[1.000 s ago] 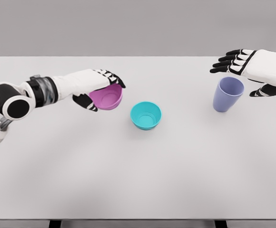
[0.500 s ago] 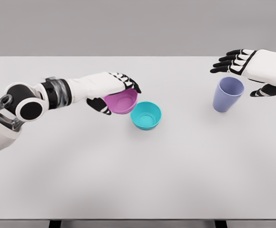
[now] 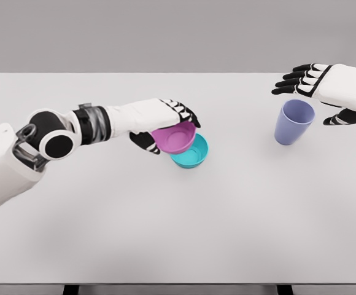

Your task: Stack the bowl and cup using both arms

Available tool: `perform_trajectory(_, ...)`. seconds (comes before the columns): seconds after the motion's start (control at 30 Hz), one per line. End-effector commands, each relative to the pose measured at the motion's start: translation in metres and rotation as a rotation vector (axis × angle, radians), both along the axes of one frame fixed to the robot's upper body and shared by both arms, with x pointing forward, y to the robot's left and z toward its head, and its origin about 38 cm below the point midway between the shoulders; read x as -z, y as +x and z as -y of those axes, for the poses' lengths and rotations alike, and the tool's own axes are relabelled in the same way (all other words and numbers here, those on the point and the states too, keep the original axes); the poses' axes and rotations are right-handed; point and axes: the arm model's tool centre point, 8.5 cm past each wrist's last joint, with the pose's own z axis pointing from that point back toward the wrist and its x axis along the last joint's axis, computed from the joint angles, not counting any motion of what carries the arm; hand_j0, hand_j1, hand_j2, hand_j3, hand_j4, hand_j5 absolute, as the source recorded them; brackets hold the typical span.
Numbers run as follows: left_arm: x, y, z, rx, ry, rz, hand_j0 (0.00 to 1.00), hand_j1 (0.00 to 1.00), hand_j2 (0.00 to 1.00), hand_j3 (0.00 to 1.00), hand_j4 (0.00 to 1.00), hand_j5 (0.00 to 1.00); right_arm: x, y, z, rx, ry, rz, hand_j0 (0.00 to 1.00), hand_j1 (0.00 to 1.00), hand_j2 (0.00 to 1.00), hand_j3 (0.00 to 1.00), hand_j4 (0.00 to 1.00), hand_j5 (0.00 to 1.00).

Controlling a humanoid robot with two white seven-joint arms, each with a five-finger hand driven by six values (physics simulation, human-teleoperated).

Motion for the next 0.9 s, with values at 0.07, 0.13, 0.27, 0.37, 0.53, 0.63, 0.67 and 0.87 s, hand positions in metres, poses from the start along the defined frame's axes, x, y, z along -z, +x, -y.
perform_trajectory(0.07,0.002,-0.001,0.015,0.016,0.001,0.019,0.71,0.71,0.71,0.71,0.71,0.71,0.000,0.000,0.000,0.000,0.008,-0.003,1.00,1.00,1.00,1.00,1.00,1.00)
perform_trajectory(0.13,0.004,-0.002,0.021,0.020,0.009,0.027,0.71,0.71,0.71,0.71,0.71,0.71,0.003,0.000,-0.001,-0.001,0.010,-0.008,1.00,1.00,1.00,1.00,1.00,1.00)
perform_trajectory(0.27,0.007,-0.003,0.030,0.024,0.013,0.038,0.71,0.71,0.71,0.71,0.71,0.71,0.007,-0.002,0.003,0.008,0.001,-0.022,1.00,1.00,1.00,1.00,1.00,1.00)
perform_trajectory(0.37,0.012,-0.003,0.030,0.022,0.021,0.030,0.71,0.71,0.71,0.71,0.71,0.71,0.011,-0.003,0.005,0.014,-0.001,-0.033,1.00,1.00,1.00,1.00,1.00,1.00)
perform_trajectory(0.53,0.019,-0.002,0.030,0.019,0.041,0.023,0.71,0.71,0.71,0.71,0.71,0.71,-0.008,-0.006,-0.005,-0.022,0.059,0.017,1.00,1.00,1.00,1.00,1.00,1.00)
perform_trajectory(0.63,0.024,-0.001,0.030,0.012,0.055,0.022,0.72,0.72,0.72,0.72,0.72,0.72,-0.005,-0.007,-0.016,-0.056,0.098,0.002,1.00,1.00,1.00,1.00,1.00,1.00)
perform_trajectory(0.67,0.024,0.000,0.029,0.010,0.055,0.021,0.72,0.72,0.72,0.72,0.72,0.72,0.000,-0.007,-0.017,-0.070,0.159,-0.037,1.00,1.00,1.00,1.00,1.00,1.00)
perform_trajectory(0.87,0.029,0.004,0.034,0.003,0.056,0.015,0.72,0.72,0.72,0.72,0.72,0.72,0.007,-0.007,-0.019,-0.088,0.182,-0.093,1.00,1.00,1.00,1.00,1.00,1.00)
